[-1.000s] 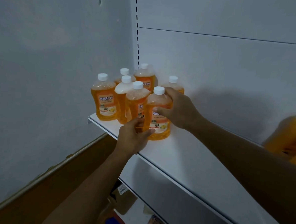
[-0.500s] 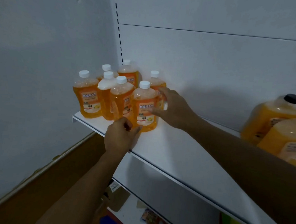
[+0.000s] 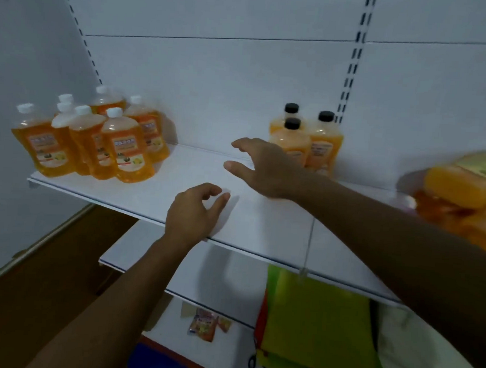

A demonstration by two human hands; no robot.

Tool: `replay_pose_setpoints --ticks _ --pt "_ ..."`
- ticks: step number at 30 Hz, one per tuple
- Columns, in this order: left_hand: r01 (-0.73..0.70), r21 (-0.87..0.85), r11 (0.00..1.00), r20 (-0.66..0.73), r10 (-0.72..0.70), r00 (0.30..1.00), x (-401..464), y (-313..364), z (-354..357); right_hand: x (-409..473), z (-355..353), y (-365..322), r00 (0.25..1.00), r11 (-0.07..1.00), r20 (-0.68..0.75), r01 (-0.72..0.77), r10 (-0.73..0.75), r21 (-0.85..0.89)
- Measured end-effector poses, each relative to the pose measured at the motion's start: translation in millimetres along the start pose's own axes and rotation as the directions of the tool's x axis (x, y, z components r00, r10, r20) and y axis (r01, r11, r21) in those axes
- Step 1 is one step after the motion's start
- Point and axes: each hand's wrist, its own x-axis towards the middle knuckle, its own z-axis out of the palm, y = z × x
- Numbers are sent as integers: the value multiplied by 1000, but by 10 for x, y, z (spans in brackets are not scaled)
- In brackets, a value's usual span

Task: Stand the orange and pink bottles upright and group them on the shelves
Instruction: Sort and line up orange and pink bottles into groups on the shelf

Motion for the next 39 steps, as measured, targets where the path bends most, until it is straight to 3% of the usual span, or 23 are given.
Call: replay_pose_setpoints --ticks 10,17,24,27,31,39 --pt "-244 -246 938 113 277 954 -553 1699 823 -1532 -1074 974 983 972 -86 -175 163 -160" --pt "-320 -351 880 182 399 899 -311 2412 1319 -1981 -1648 1704 867 883 -299 -451 399 -130" --pt "-280 -437 855 378 457 805 171 2797 1732 -1965 -1878 2310 662 729 -429 -684 614 -13" --pt "-284 -475 833 429 501 752 317 2880 1817 -1914 -1883 2442 593 665 -420 -746 687 34" --pt "-312 -545 778 446 584 678 399 2914 1854 -1868 -1854 2535 567 637 -407 -769 716 51" --pt "-316 -616 721 359 614 703 374 2955 1753 -1824 -1907 2479 537 658 -461 -739 707 148"
